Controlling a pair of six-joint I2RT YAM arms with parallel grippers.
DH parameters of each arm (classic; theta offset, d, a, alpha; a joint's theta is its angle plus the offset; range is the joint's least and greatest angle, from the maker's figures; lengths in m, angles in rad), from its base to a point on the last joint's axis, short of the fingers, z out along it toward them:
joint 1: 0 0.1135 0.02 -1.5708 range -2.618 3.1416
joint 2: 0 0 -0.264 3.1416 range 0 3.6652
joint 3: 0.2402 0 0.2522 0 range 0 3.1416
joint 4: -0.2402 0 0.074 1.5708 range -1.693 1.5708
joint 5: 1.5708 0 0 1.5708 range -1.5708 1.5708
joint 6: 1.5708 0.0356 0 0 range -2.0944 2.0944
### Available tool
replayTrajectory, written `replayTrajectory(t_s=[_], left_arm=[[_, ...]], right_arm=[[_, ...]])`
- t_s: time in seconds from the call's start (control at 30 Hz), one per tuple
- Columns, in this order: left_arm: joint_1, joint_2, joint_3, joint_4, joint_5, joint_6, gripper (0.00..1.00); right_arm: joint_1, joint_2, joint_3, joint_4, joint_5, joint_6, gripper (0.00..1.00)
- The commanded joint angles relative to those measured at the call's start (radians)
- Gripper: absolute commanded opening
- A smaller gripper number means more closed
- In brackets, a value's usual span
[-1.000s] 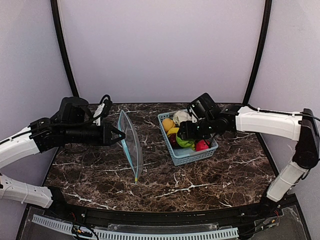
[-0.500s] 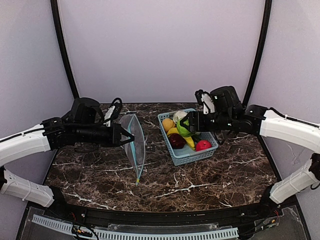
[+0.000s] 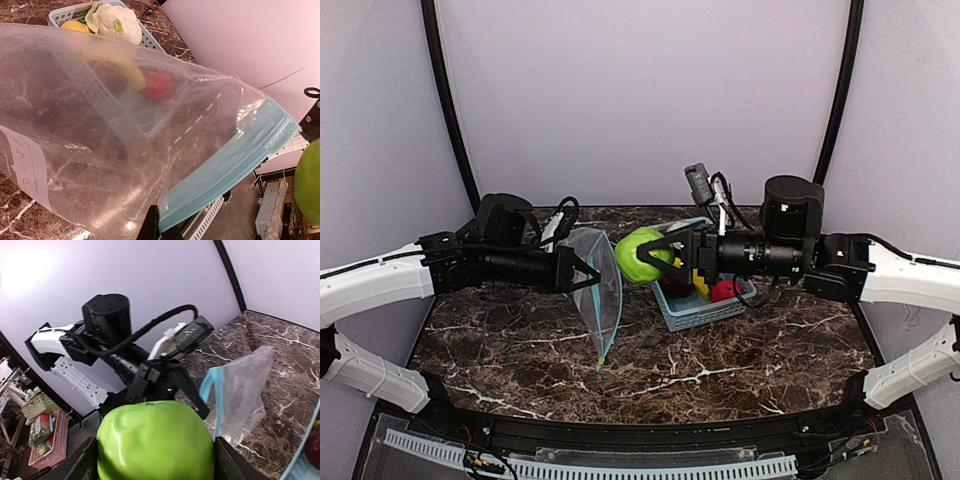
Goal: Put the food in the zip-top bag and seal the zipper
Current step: Place the fake fruit in the zipper food storage bag.
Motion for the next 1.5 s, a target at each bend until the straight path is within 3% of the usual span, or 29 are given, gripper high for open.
replayTrajectory(t_s=[0.0, 0.27, 0.63, 1.13, 1.47], left_arm=[[0.007, 0.001, 0.025, 0.017, 0.027, 0.019, 0.01], [0.007, -0.014, 0.013, 0.025, 0.043, 0.004, 0.01], [0.008, -0.083, -0.01, -0.005, 0.081, 0.011, 0.01], [0.007, -0.058, 0.029, -0.004, 0.273, 0.074, 0.0], [0.007, -0.043, 0.01, 0.085, 0.292, 0.043, 0.01]], right_arm=[[0.06, 0.052, -0.019, 0.162, -0.055, -0.014, 0.58], [0.097, 0.199, 0.025, 0.196, -0.084, 0.015, 0.58], [0.093, 0.279, 0.07, 0.043, 0.169, 0.02, 0.6], [0.058, 0.32, 0.128, -0.067, 0.302, 0.065, 0.61], [0.04, 0.338, 0.156, -0.07, 0.211, 0.061, 0.64]])
